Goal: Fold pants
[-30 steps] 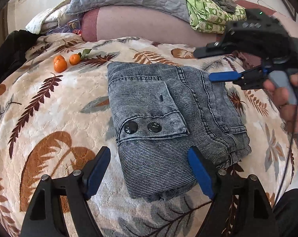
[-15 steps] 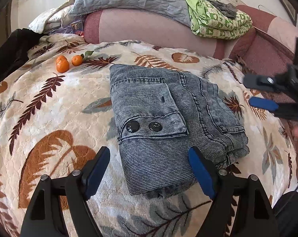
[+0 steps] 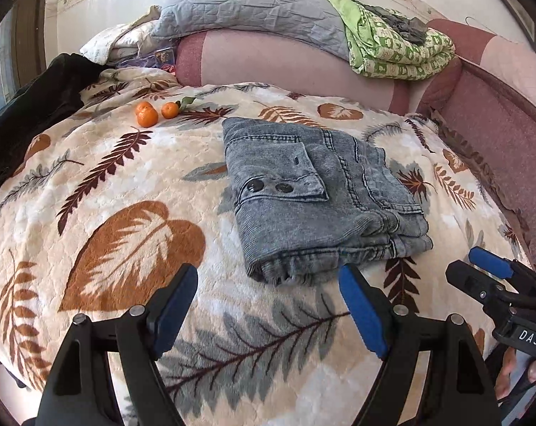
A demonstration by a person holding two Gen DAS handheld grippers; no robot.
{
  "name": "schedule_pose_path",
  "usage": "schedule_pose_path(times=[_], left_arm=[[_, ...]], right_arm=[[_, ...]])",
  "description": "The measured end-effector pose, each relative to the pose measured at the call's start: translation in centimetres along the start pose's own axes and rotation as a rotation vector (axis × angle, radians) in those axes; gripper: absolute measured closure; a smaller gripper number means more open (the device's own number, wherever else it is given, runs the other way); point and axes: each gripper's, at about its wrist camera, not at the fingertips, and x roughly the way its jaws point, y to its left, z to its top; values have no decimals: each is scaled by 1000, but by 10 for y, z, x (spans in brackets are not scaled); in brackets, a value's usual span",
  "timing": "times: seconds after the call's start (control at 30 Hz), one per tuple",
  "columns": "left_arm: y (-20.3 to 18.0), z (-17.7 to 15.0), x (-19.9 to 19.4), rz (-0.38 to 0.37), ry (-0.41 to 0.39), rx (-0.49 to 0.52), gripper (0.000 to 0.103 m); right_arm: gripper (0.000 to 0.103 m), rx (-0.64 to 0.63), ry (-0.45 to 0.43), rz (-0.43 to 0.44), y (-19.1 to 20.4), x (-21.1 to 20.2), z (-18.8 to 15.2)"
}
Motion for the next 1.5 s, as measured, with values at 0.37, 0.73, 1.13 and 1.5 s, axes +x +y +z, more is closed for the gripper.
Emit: schedule_pose_path(times=[0.37, 0.73, 1.13, 1.5], left_arm=[[13, -15, -5, 137, -1, -16, 21], [9, -15, -11, 221, -31, 44, 20], [1, -8, -11, 261, -26, 52, 21], [-16, -3, -14, 335, -11, 66, 20]], right_arm=[[16, 11, -26, 24, 4, -5, -3], [15, 12, -8, 17, 5, 1, -5], [15, -33, -9, -24, 10, 1, -5], [15, -7, -28, -17, 2, -7, -3]])
